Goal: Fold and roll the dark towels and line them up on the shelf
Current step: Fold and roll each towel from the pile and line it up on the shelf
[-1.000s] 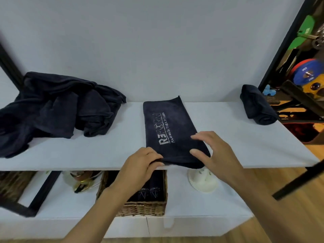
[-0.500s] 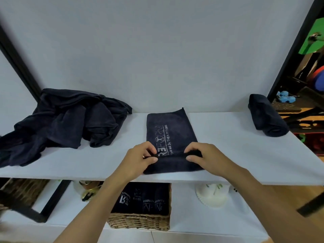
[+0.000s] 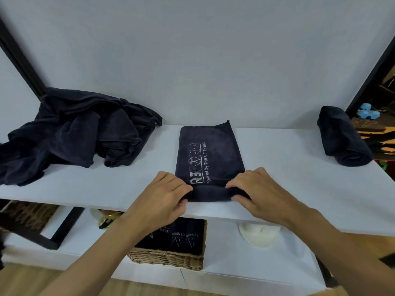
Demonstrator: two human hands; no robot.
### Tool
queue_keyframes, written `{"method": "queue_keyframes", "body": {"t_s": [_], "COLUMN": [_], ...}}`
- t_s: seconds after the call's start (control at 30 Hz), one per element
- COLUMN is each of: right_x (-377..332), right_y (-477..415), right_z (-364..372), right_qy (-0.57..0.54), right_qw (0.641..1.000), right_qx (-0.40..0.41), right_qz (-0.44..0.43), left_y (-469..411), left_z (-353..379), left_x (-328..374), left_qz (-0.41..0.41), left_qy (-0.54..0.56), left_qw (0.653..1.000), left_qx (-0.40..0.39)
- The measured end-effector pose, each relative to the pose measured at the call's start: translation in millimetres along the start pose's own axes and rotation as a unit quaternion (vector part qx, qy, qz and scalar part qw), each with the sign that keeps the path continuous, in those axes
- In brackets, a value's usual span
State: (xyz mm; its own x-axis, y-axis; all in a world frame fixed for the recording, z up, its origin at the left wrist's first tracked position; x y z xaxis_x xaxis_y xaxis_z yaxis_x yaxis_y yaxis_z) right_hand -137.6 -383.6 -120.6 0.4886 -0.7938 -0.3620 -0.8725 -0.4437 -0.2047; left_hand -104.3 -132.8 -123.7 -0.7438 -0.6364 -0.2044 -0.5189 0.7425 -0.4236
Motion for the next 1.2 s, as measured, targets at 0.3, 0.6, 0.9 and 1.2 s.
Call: {"method": "queue_keyframes", "body": {"t_s": [0.3,0.6,0.9,1.2], "right_x": [17.1,17.4,17.3,15.7], "right_y": [-27.8,-12.1,-32.2,-26.6], "right_z": [-3.8,5.7,-18.5,1.9], "right_qy": [-0.227,0.019,-0.270,-0.082], "right_qw": [0.956,0.998,0.938,0.981], "right_qx": [0.057,0.039,-0.081,0.159], "right_qz": [0.176,0.046,0.201,0.074], "left_y": [-41.5,-23.2,-30.0,-36.8], "left_z": [6.0,12.0,12.5,25.0], "left_x": [-46.5,-30.4,-47.1,-57.6], "left_qz": [-0.248,-0.043,-0.181,-0.185], "left_qy": [0.393,0.069,0.299,0.270], "left_qw": [0.861,0.994,0.922,0.943], "left_qx": [-0.205,-0.067,-0.164,-0.062]}}
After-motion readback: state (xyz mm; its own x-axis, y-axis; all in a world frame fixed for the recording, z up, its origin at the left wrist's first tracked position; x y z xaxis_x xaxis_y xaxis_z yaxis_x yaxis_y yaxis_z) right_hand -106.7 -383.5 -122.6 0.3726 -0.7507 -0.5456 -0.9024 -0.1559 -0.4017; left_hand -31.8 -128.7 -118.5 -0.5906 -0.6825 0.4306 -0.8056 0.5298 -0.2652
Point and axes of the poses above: each hand's wrist, its own y-axis away from the middle knuckle, its own z-axis out of the palm, x = y × z, the point moved 2 cm from there along -y, towards the middle knuckle, and after that the axes turned 11 degrees about -y, right-handed, at the moved point
